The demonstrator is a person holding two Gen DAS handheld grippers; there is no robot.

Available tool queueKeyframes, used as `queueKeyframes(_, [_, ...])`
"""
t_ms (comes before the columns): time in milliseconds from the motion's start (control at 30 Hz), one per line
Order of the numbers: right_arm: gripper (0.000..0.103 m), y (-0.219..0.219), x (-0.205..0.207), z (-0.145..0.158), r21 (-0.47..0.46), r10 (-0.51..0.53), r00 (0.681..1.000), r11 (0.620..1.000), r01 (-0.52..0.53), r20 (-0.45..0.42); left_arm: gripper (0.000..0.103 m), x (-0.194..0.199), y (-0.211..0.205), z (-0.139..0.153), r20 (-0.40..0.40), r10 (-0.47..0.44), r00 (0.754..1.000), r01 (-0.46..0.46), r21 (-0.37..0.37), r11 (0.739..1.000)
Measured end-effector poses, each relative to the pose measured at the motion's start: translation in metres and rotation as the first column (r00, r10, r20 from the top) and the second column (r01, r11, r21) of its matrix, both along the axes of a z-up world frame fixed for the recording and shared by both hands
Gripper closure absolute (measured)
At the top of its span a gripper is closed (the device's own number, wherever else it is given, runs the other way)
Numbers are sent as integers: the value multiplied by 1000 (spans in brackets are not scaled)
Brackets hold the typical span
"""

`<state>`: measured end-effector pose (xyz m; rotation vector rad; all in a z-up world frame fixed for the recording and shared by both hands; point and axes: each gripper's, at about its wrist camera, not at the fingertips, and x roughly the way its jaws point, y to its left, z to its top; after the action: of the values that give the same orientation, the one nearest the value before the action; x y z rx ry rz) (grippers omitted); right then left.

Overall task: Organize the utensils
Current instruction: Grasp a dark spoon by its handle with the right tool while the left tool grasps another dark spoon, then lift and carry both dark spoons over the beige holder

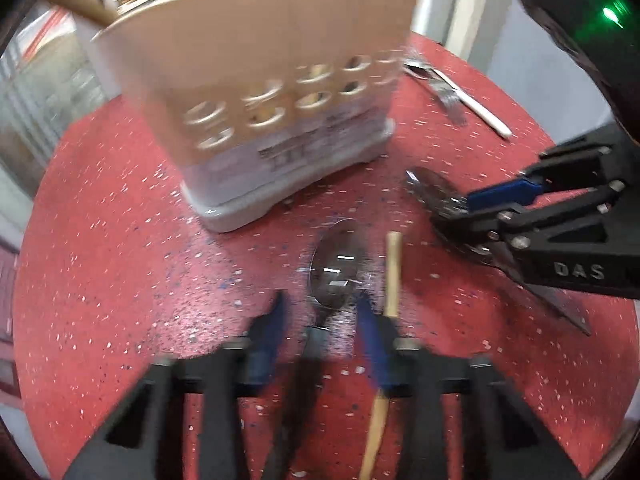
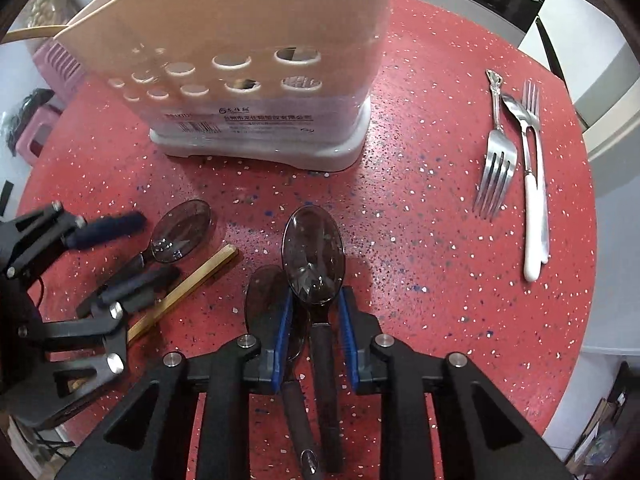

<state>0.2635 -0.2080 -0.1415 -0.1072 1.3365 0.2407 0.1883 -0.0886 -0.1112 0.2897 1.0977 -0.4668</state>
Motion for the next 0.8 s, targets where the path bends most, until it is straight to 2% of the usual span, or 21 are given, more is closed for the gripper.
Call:
queueKeyframes(33, [92, -1, -1, 0, 13, -6, 1000, 1000, 6, 2, 62, -2, -1, 1, 2, 1, 1000, -1, 4, 1000])
queueKeyframes(67, [91, -4, -2, 0, 25, -12, 1000, 1000, 12, 5, 68, -3, -1, 1, 7, 7, 1000, -8, 3, 1000])
queueKeyframes(300, [91, -26, -8, 1, 106, -74, 996, 992, 69, 48, 68, -15, 26, 14, 50, 87, 995, -83, -72, 994])
queueKeyframes(500, [91, -46, -24, 11, 200, -121, 986, 975, 97, 113, 68, -30, 52, 39, 111, 171, 979, -149, -181, 972])
queueKeyframes(600, [91, -60, -37, 20, 244, -137, 979, 965, 98, 149, 68, -40, 60, 53, 146, 195, 970, -160, -224, 961])
queueKeyframes(800, [90, -76, -49, 59, 320, -179, 958, 942, 102, 222, 68, -57, 60, 89, 235, 227, 945, -154, -292, 944])
